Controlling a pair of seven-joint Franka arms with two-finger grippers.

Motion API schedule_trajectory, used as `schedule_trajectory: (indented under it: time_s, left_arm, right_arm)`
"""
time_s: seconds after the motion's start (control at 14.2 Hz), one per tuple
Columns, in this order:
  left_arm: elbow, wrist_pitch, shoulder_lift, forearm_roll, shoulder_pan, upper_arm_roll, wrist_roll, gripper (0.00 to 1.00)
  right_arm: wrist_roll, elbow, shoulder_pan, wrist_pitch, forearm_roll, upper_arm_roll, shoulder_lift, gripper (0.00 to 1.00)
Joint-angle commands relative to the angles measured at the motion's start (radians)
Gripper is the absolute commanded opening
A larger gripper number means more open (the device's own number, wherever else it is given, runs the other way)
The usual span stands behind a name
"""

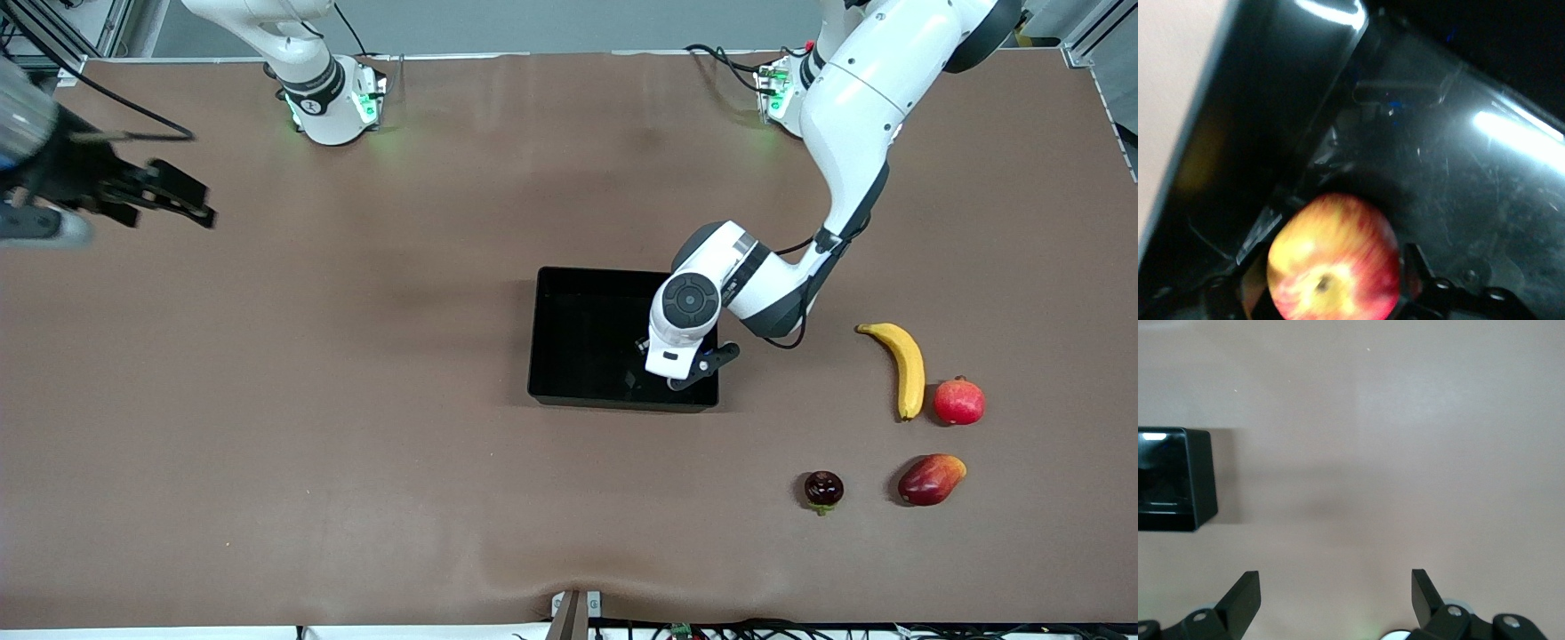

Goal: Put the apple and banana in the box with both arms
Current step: 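Move the left gripper from the box to the yellow banana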

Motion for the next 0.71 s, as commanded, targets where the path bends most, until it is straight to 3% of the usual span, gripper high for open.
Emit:
schedule_trajectory:
  time_s: [0.0,0.28,0.64]
  left_arm:
    - [0.01,0.009,-0.05,0.048,0.001,0.0,-0.027,1.0]
    - [0.055,-0.091,-0.2,0.034,0.085,-0.005,0.053,1.0]
    - [0.066,-0.137,-0.329,-0.081,0.316,-0.008,0.509,1.0]
  right_arm:
    - [-0.074,-0.046,-0.064,-0.011,-0.045,0.023,-0.047,1.0]
    - [-0.221,-0.114,-0.068,-0.025,-0.106,-0.035,-0.087,1.0]
    - [-0.268,-0.2,-0.064,-0.027,-0.106,-0.103,-0.098,1.0]
